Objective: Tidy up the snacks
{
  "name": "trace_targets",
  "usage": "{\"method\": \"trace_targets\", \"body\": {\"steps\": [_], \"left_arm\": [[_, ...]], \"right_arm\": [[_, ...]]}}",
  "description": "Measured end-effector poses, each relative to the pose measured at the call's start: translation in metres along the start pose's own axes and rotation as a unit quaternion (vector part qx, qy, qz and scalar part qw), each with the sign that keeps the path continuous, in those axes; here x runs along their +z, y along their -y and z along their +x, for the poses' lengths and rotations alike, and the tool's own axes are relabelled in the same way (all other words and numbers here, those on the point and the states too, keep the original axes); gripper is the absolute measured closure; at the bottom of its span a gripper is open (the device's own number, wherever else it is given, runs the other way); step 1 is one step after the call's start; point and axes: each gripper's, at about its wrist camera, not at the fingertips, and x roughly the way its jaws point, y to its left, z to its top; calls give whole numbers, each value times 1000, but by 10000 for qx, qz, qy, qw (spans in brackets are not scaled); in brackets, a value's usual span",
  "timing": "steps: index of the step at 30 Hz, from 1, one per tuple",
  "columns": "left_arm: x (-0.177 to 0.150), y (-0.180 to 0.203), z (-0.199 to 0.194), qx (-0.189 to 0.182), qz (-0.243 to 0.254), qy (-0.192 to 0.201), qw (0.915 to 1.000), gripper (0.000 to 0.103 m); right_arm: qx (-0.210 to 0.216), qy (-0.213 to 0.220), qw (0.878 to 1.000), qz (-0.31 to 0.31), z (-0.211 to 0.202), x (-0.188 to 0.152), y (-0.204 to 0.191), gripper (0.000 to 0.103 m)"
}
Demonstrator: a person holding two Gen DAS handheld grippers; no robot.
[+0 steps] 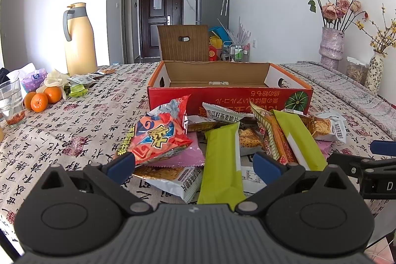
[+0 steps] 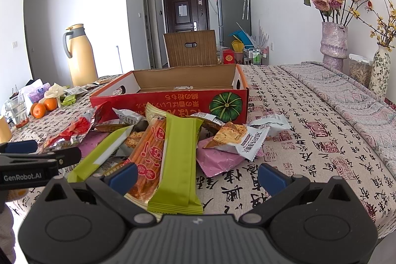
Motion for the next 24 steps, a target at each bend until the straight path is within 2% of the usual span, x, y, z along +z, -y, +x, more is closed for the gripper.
{"method": "trace_targets", "body": {"steps": [24], "left_arm": [[4,-7,13,69,-60,-102,9999,0]], "right_arm": [[56,-159,9999,-13,19,7,-1,1]]}}
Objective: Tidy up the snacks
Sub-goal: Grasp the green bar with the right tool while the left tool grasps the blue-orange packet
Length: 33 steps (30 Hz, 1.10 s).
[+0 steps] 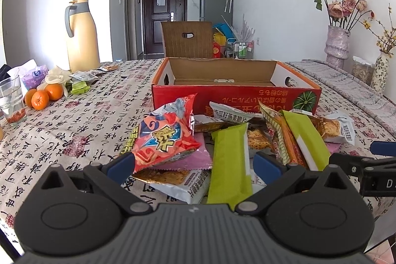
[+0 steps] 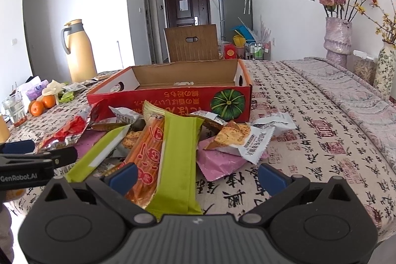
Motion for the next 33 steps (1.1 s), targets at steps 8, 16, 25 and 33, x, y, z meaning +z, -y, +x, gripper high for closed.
{"method": "trace_targets", "body": {"steps": [8,16,25,33], "left_arm": [[3,-6,8,42,-31,-28,10000,0],[1,-11,10,34,-60,-72,10000,0],[0,-14,8,21,-114,-101,9999,0],[1,-11,1,-21,-71,-54,10000,0]], "right_arm": [[243,-165,9996,42,27,8,-2,30],[465,-419,9978,221,51,7,-3,57],[555,-333,9974,309,48,7,0,68],[544,-35,9981,284,31,9,1,69]]}}
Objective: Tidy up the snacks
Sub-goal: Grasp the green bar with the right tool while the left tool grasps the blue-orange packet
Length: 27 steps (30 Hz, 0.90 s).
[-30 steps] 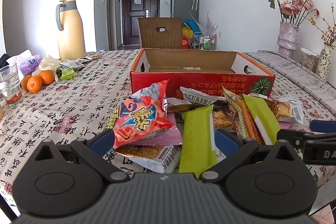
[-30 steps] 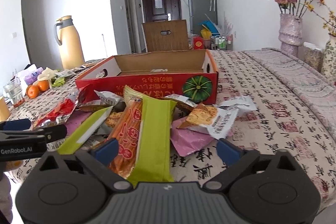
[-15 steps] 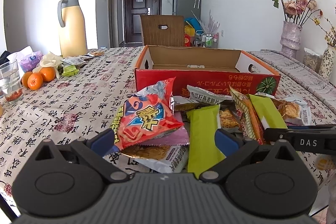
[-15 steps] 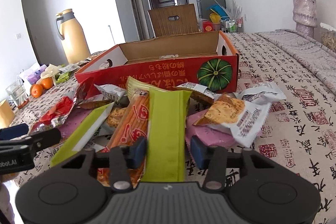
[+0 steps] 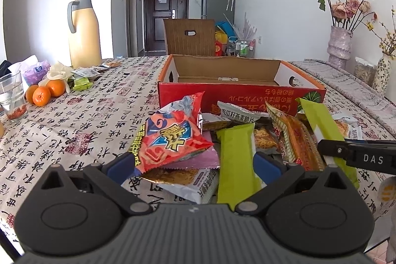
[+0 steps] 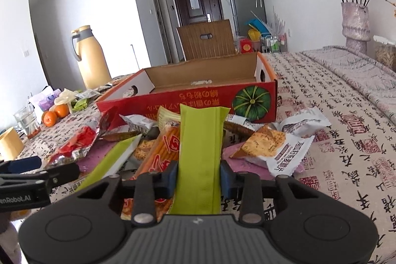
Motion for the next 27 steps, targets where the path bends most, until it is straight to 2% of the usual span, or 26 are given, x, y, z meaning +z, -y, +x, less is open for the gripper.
{"method": "trace_targets", "body": {"steps": [11,18,27], "left_arm": [[24,-12,2,175,-64,-36,9998,0],[44,-23,24,250,-93,-314,9992,0],[55,-33,67,310,-323,-902,9949,0]], "right_arm": [[-122,276,9995,-38,-13,7,5,69],[-174,268,9995,8,-8,13,9,69],[-205,223,9995,67,4,29,14,69]]}}
